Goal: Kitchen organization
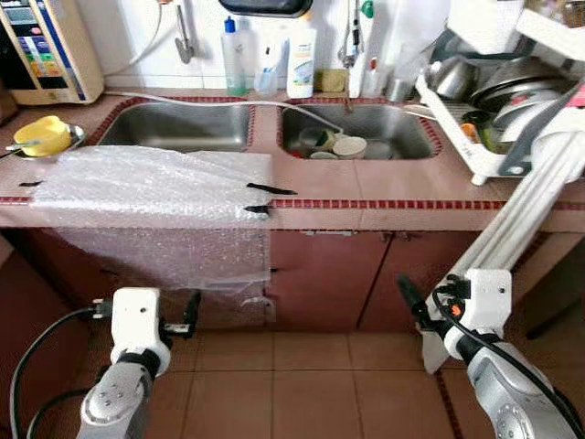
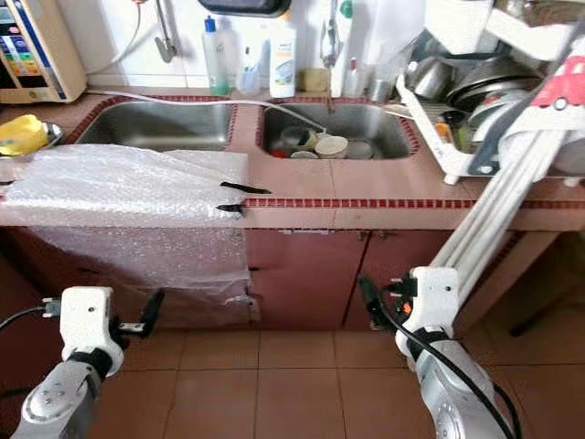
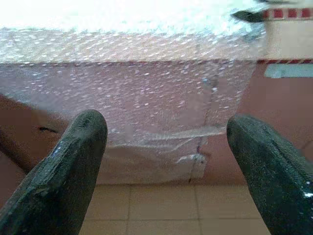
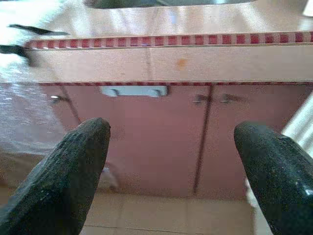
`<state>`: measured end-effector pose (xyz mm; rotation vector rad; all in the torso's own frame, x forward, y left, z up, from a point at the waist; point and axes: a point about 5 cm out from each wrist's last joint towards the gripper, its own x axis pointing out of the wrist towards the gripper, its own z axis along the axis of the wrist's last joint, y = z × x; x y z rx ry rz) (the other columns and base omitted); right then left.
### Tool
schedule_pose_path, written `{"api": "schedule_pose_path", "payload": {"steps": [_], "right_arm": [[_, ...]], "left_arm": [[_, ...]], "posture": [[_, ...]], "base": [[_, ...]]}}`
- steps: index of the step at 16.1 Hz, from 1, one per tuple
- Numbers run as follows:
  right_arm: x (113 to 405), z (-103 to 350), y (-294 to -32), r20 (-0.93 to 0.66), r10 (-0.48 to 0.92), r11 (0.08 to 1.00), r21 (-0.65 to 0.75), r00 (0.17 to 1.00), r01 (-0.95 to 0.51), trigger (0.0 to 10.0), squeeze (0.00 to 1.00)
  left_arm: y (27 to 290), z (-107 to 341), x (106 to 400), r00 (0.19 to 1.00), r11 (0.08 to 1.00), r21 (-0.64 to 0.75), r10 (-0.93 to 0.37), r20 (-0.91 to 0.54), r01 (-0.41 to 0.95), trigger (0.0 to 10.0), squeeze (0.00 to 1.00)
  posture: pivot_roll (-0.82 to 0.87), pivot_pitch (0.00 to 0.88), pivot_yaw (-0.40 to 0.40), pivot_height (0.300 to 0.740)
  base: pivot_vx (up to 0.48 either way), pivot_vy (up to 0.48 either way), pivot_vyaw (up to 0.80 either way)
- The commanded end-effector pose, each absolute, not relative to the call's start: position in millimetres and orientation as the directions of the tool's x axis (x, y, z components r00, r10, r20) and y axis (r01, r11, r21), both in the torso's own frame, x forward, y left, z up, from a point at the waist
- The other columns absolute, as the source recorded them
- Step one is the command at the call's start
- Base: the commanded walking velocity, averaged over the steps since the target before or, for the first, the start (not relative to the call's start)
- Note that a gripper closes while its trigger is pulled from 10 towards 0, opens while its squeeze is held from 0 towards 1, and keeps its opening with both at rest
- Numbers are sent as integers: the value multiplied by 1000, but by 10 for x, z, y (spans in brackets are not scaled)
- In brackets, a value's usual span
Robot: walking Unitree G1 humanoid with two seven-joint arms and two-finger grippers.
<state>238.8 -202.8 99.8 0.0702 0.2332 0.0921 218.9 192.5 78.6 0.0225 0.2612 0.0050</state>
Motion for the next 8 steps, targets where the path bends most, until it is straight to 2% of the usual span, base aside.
{"api": "schedule_pose_path", "payload": {"steps": [1, 5, 8], "right_arm": [[2414, 1024, -1981, -204, 95, 994, 70, 974, -82, 10000, 0], [2531, 1094, -2008, -180, 98, 992, 99, 979, -81, 10000, 0], [2670, 1279, -2083, -95, 61, 998, 40, 994, -57, 10000, 0]], "left_arm": [[1869, 779, 2213, 965, 1000, 15, -13, -261, 17, 10000, 0], [1803, 783, 2231, 966, 1000, -6, -27, -257, 27, 10000, 0], [1853, 825, 2266, 969, 1000, -19, -17, -245, 13, 10000, 0]], "posture": [[-34, 25, -57, 740], [-25, 16, -68, 740], [-28, 14, -56, 740]], "base": [[0, 0, 0], [0, 0, 0], [0, 0, 0]]}}
